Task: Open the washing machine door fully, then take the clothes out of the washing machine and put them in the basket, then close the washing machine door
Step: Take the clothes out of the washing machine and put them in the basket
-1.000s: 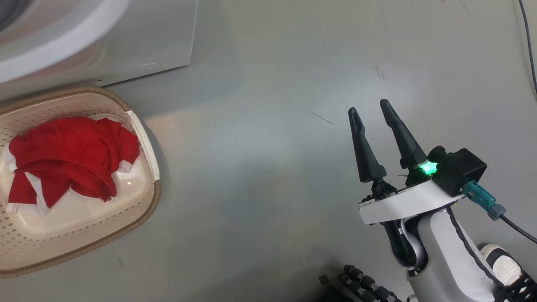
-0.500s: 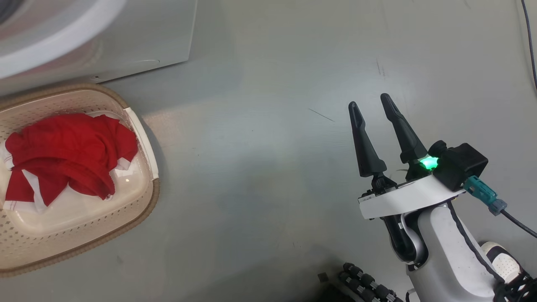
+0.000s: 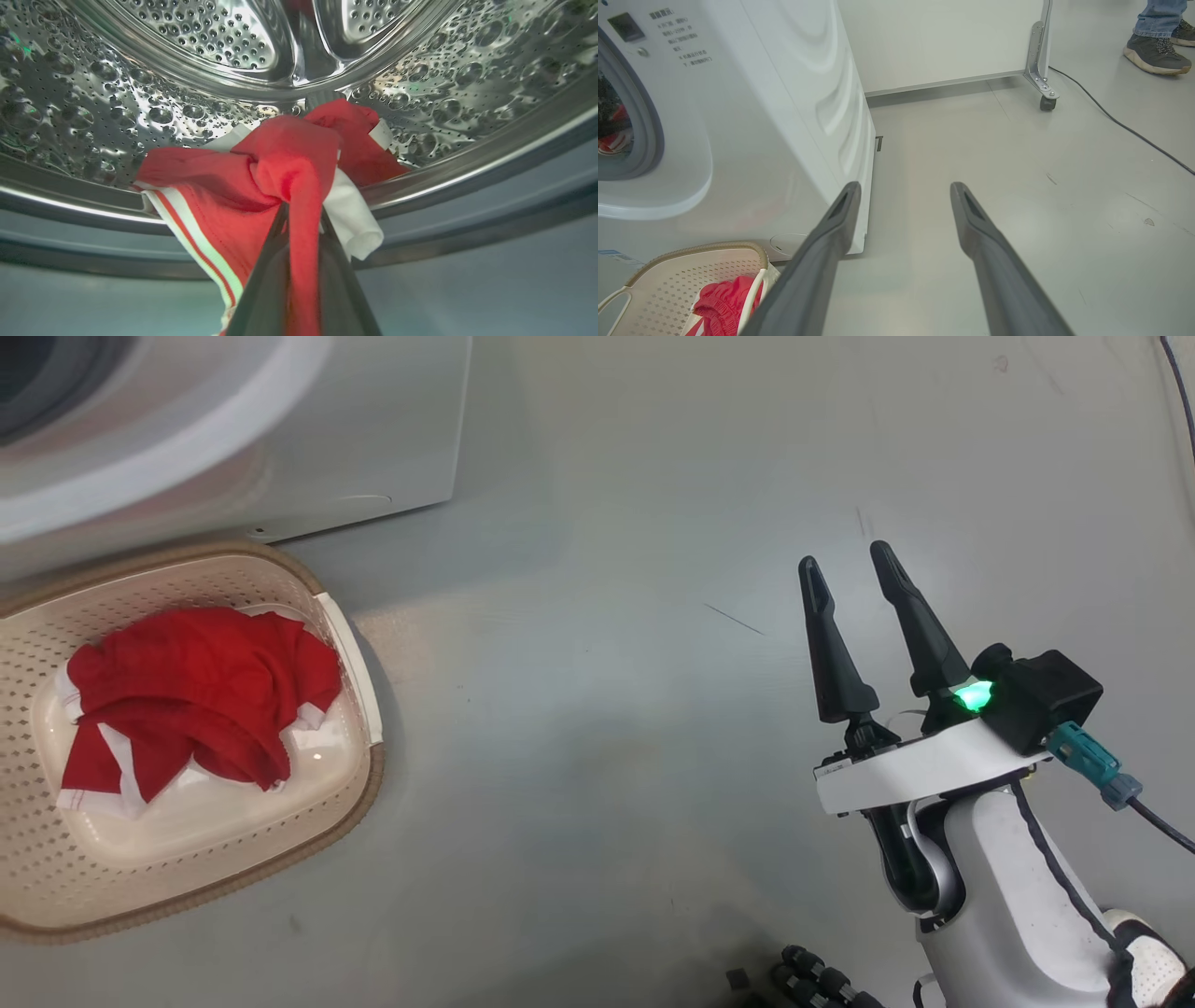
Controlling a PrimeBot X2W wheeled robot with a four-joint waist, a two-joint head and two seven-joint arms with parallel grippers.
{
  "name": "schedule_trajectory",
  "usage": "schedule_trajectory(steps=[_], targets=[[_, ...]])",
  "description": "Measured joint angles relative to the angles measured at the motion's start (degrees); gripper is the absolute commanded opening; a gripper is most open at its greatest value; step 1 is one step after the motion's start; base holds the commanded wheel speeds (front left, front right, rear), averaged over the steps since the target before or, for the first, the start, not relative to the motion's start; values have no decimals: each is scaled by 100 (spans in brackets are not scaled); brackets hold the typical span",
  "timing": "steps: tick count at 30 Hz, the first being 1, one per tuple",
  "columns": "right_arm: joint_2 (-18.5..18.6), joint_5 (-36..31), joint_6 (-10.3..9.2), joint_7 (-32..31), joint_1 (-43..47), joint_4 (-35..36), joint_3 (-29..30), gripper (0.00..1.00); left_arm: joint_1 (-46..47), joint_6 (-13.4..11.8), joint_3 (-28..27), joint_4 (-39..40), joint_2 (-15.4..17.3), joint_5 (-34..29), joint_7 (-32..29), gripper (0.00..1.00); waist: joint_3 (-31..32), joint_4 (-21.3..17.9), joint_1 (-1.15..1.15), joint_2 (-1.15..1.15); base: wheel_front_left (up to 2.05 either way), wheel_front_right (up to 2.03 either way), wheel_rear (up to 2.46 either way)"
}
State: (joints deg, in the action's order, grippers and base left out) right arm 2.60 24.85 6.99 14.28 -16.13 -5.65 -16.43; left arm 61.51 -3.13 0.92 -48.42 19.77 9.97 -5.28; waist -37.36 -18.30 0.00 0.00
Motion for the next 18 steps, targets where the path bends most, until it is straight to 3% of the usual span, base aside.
schedule_trajectory(steps=[18], targets=[[108,-182,0,0,94,-218,252,100,-850,675,187,-313,-768,315,1359,0,878,626,0,0,0,0,0]])
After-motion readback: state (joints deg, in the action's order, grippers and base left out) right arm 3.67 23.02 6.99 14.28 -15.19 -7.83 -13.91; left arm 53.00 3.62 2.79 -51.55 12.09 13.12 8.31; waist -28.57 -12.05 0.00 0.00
